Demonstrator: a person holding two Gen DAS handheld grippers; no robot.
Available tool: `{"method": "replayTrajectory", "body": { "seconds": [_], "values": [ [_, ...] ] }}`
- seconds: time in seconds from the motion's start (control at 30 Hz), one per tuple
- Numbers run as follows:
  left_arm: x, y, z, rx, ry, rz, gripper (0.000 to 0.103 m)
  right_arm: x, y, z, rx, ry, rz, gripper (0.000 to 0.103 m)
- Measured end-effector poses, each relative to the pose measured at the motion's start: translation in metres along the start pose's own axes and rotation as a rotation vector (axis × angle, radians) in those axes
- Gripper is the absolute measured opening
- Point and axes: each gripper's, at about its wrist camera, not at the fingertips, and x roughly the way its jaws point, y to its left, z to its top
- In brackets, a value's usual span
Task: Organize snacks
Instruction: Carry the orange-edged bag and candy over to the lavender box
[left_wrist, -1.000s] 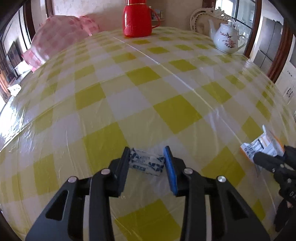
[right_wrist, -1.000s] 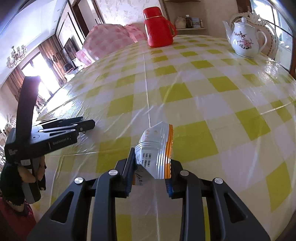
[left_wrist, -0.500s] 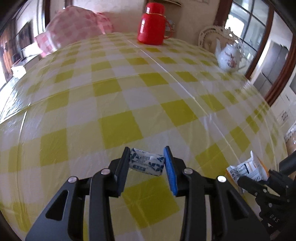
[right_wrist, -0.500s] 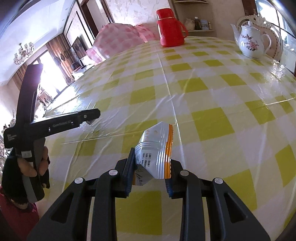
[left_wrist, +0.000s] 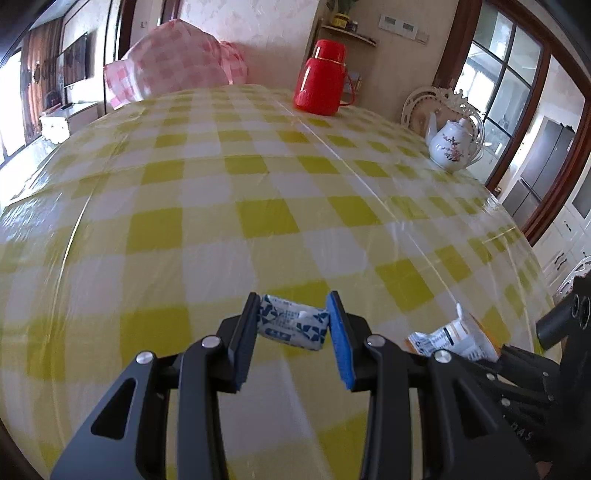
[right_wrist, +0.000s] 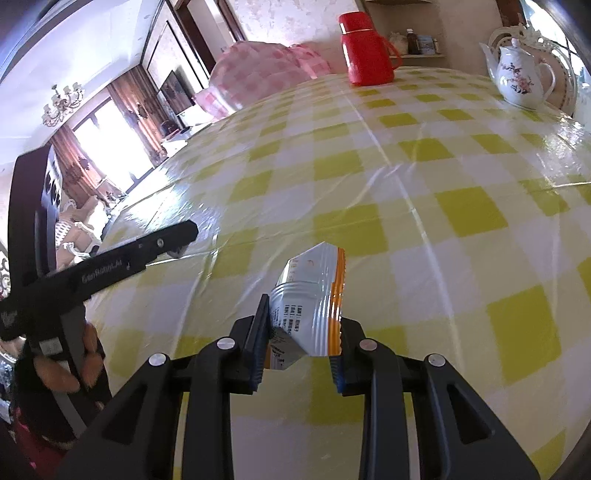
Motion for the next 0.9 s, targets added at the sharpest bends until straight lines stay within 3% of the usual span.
{"method": "replayTrajectory", "body": {
  "seconds": [0.47, 0.9],
  "values": [
    [-0.051, 0.001, -0.061, 0.055, -0.029, 0.036, 0.037, -0.017, 0.034, -0.034, 0.014, -0.015, 0.030, 0.028],
    [-0.105, 0.017, -0.105, 0.089, -0.055, 0.064, 0.037, -0.017, 0.080, -0.060, -0.064, 0.010, 0.030, 0.028]
  ]
}}
